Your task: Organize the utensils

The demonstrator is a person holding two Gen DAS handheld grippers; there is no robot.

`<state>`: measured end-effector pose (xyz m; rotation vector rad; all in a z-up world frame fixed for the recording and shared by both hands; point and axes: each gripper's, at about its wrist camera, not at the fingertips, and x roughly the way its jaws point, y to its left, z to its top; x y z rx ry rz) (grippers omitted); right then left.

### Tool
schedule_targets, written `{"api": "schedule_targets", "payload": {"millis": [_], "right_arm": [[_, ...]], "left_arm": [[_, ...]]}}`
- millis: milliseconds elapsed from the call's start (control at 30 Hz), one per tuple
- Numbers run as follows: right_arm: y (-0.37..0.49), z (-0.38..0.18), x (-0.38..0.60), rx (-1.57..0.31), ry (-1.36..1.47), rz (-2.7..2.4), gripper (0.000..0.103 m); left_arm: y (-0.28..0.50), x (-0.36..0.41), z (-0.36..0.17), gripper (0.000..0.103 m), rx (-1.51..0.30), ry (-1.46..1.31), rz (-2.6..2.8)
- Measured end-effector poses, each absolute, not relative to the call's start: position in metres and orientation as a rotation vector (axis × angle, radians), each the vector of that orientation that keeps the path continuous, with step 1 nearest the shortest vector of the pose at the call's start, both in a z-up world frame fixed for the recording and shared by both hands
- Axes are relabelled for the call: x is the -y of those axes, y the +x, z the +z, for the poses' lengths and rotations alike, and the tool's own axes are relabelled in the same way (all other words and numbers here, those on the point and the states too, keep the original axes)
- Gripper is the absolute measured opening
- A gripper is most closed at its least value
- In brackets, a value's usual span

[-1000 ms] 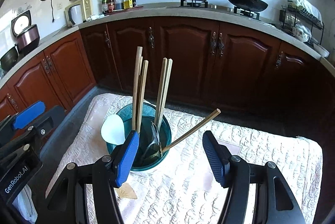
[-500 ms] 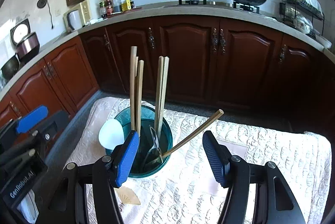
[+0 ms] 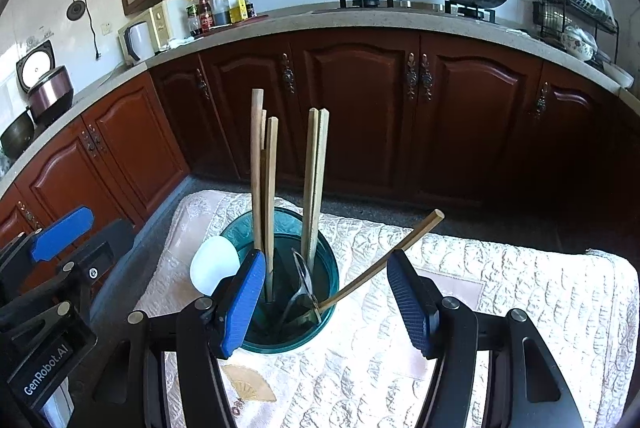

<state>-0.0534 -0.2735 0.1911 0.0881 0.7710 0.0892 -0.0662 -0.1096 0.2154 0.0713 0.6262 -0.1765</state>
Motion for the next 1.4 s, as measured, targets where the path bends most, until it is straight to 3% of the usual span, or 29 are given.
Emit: {"api": "schedule_targets", "payload": {"millis": [1400], "right_arm": [[-0.076,0.203,0.277,-0.758,0.057,0.094,0.061]], "left_arm": [[-0.088,0.109,0.222,0.053,-0.600,0.035,-0.171]]}}
